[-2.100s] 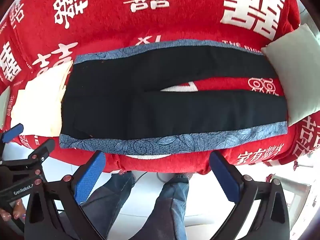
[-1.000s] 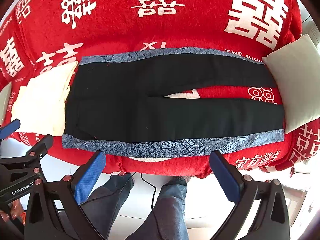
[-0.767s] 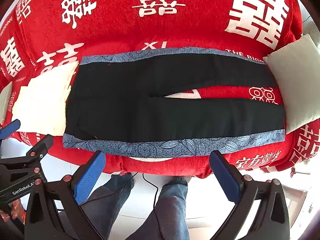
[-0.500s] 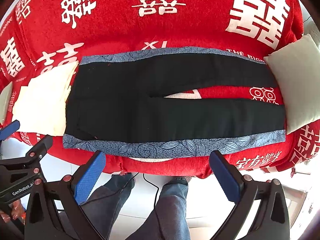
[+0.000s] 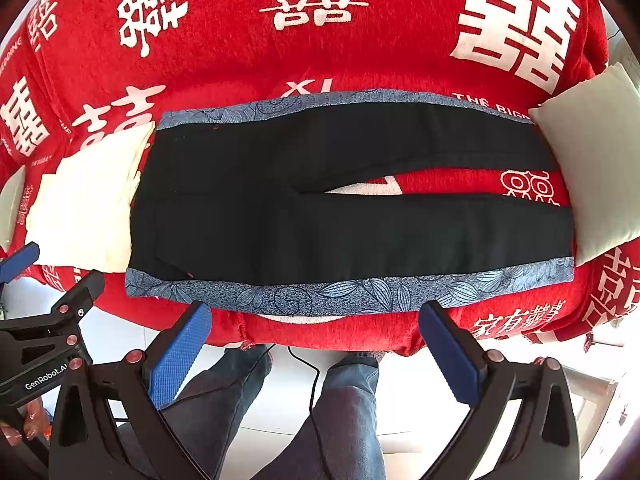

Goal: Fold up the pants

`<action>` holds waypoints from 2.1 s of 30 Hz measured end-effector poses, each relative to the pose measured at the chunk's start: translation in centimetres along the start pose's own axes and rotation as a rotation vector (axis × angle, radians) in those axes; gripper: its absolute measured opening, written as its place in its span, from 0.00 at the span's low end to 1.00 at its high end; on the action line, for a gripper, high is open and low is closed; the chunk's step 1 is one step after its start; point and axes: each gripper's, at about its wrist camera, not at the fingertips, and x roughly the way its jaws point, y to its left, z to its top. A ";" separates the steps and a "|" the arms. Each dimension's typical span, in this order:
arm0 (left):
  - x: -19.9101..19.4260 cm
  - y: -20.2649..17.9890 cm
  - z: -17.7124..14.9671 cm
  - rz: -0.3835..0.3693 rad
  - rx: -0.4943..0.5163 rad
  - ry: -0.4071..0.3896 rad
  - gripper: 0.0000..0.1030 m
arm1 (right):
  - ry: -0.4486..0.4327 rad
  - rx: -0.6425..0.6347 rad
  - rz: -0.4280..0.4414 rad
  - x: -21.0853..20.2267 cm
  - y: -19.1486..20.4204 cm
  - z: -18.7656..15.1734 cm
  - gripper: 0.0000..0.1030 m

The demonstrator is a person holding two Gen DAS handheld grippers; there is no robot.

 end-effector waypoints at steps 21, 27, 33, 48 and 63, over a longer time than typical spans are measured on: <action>-0.2 -3.2 0.7 -0.005 -0.062 0.031 1.00 | -0.001 -0.034 0.036 0.2 -3.5 0.6 1.00; -1.3 -3.9 0.4 -0.029 -0.209 0.052 1.00 | 0.013 -0.075 0.069 0.4 -5.6 0.9 1.00; -1.2 -4.7 -0.9 -0.017 -0.263 0.092 1.00 | 0.048 -0.112 0.055 1.9 -6.6 0.8 1.00; 9.0 -0.4 -4.6 -0.176 -0.354 0.149 1.00 | 0.132 0.110 0.319 9.5 -7.0 -1.9 1.00; 20.1 2.9 -12.0 -0.500 -0.548 0.168 0.83 | 0.238 0.286 0.836 23.7 -1.5 -7.9 0.66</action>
